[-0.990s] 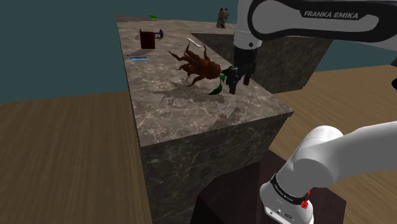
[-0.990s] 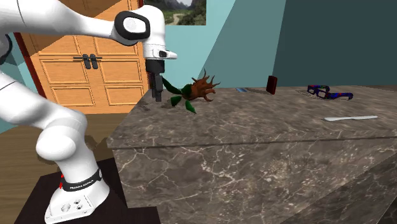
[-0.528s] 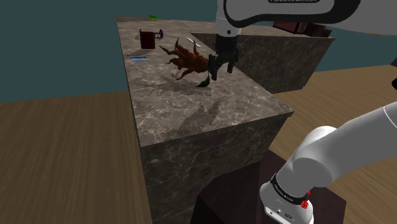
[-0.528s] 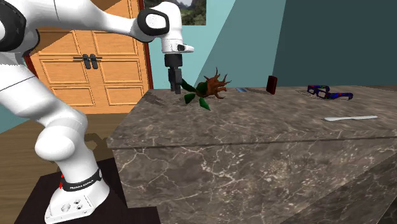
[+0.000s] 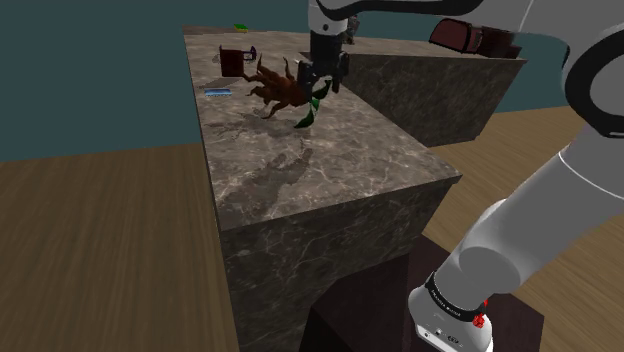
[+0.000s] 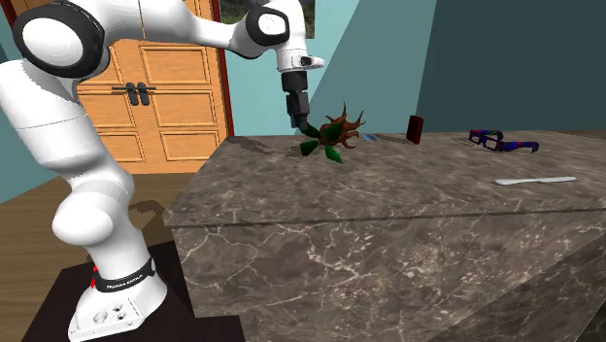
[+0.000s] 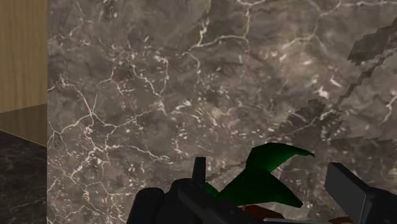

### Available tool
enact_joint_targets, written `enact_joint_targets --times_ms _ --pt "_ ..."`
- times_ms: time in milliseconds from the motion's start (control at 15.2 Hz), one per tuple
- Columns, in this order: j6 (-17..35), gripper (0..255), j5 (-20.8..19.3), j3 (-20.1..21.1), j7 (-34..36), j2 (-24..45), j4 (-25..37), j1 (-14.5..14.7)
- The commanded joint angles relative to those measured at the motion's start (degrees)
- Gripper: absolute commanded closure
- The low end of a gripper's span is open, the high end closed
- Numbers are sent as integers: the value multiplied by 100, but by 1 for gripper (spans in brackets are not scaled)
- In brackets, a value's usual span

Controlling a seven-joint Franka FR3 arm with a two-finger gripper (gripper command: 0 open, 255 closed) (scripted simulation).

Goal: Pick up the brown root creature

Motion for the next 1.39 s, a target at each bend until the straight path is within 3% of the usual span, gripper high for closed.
enact_joint_targets --times_ms 0,330,924,990,1320 --pt "-70 0 -105 44 135 476 627 2" --pt "-346 0 -352 77 346 1431 2024 51" --pt "286 0 -336 60 430 1278 1236 25" --pt "304 255 -333 58 429 1258 1198 22" --pt "304 255 -327 43 399 1243 1191 3"
